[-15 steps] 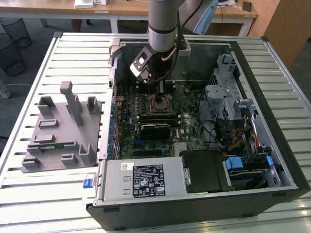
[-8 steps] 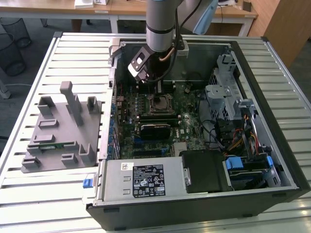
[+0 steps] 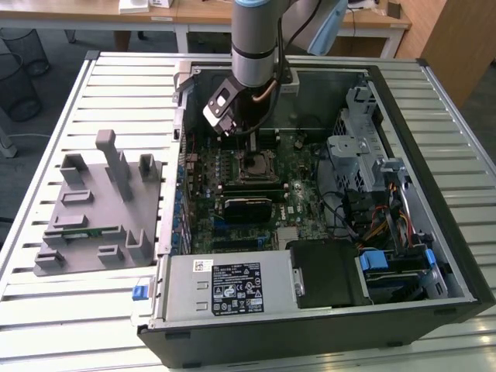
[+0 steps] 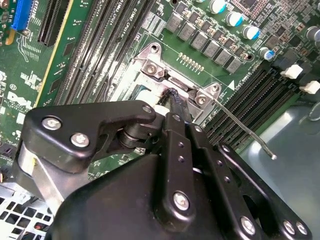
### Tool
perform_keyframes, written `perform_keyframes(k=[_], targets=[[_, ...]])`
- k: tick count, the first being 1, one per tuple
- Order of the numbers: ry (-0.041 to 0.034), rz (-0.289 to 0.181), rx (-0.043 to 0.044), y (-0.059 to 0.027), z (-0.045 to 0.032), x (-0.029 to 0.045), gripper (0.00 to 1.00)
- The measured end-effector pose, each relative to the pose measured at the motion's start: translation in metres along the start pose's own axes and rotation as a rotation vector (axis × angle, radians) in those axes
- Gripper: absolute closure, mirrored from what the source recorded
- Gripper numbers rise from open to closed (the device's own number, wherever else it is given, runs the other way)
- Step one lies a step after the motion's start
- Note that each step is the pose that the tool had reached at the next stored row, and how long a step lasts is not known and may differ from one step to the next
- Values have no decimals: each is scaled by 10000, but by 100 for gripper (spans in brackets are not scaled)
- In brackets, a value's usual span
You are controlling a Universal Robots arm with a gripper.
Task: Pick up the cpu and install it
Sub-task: 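Close the cpu cover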
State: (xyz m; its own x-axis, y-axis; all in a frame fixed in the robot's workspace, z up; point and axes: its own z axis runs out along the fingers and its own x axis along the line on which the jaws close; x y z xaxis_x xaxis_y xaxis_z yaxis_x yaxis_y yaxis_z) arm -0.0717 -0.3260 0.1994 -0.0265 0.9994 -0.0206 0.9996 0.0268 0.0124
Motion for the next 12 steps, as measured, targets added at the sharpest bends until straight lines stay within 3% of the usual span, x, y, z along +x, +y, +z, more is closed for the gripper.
perform_keyframes(k=[8, 12], targets=[[0, 1, 1, 31, 3, 0, 89], [-3, 0, 2, 32, -39, -2, 89]])
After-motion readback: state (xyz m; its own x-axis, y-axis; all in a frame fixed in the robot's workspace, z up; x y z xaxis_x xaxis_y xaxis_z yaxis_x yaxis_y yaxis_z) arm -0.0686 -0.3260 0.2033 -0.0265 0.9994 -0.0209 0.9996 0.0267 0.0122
